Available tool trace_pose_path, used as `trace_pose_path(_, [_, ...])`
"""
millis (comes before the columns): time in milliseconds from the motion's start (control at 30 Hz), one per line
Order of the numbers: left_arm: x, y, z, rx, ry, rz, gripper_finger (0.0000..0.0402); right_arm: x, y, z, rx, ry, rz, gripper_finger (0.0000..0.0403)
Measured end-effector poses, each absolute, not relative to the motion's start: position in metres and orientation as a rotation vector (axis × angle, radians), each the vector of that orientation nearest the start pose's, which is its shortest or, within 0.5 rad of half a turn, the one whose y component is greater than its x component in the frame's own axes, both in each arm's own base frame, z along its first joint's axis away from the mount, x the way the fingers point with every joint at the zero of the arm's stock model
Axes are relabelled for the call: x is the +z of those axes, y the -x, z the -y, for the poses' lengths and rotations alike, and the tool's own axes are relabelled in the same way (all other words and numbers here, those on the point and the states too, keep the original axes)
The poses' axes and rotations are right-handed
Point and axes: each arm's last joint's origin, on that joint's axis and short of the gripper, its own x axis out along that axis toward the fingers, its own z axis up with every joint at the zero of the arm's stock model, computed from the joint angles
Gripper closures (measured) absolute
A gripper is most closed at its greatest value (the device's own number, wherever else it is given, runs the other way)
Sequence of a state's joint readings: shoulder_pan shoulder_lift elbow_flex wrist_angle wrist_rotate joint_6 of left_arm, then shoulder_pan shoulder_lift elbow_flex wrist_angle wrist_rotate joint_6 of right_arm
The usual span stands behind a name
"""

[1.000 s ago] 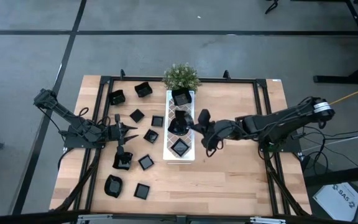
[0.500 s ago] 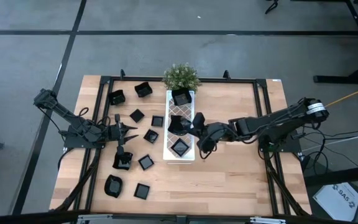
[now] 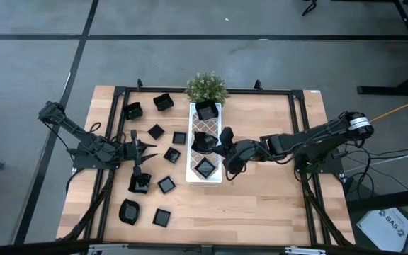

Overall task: Pick & Place Mini shaped plates
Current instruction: Stack the leaf shape plate on top of the leaf shape plate on the shelf

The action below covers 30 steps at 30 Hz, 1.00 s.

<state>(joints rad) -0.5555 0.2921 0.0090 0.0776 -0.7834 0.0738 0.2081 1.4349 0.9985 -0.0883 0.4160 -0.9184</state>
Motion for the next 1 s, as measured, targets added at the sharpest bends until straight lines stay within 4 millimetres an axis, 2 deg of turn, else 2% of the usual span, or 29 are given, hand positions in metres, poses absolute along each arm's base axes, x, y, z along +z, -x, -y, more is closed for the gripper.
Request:
trace_pose_path(300, [0.1506, -0.1005, 0.0383, 0.221, -0.202, -0.17, 0.0258, 0.2687, -0.3089, -0.0531, 0.023, 1.007, -0.564, 0.0276])
trace_pose_path(467, [0.1506, -0.1005, 0.0383, 0.222, -0.202, -0.17, 0.0258, 0.2688, -0.3088, -0.053, 0.016, 1.007, -0.566, 0.0246])
trace_pose_path(667, [0.1506, -0.1005, 0.0383, 0.222, -0.202, -0.17, 0.0258, 0.2707, -0.3097, -0.0533, -0.01, 0.94, -0.543, 0.0244])
trace_pose_path(1000, [0.1506, -0.1005, 0.0383, 0.222, -0.202, -0.17, 0.0258, 0.2767, -0.3126, -0.0539, -0.086, 0.717, -0.464, 0.0279])
